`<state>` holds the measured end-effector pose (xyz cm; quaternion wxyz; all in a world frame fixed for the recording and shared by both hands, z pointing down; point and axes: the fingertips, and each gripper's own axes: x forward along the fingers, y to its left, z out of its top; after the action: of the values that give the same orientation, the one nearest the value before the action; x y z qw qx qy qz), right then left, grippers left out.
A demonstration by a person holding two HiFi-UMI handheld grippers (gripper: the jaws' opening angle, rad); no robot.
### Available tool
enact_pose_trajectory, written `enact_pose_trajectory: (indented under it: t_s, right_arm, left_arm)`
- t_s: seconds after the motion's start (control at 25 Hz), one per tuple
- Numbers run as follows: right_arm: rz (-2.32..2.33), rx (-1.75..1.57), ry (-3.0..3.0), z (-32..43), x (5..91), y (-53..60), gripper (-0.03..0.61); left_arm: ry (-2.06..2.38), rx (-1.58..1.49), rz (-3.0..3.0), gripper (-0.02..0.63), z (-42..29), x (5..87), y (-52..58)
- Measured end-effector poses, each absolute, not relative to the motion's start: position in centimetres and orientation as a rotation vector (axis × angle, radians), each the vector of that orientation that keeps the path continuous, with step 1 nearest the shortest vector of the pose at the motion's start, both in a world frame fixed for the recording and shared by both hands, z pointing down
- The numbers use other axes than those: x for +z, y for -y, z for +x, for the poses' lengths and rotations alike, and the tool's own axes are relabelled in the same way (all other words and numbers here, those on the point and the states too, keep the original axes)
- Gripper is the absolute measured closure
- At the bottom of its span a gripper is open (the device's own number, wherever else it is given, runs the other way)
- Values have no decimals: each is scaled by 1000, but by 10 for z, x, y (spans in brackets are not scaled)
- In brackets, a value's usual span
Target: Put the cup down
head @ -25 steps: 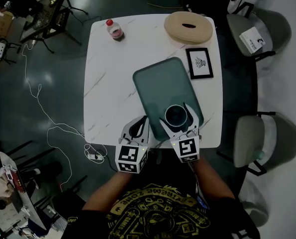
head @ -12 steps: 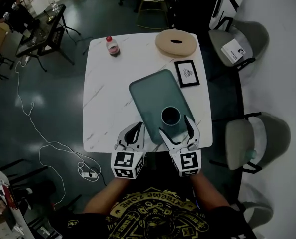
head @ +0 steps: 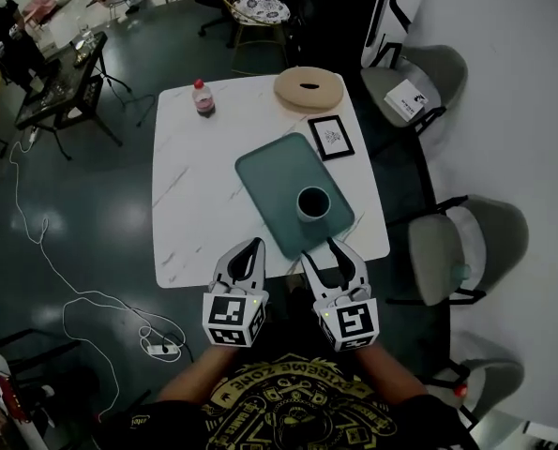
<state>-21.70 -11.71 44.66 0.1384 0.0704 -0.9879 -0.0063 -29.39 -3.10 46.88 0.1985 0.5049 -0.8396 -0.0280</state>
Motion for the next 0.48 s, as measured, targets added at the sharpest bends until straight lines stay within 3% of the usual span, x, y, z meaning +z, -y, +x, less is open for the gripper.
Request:
enact_pose_trajectory:
  t_s: [0.12, 0.28, 0.48]
  right_arm:
    - [224, -25, 2848, -206, 441, 103, 395]
    - [264, -32, 2838, -191, 433, 93, 559]
    - [241, -40, 2834, -180, 425, 83, 571]
  left_arm:
    - [2337, -95, 1444, 603, -284, 462, 19]
    - [2323, -120, 1492, 603, -270, 452, 12]
    - [2317, -142, 1519, 603, -254, 446, 9]
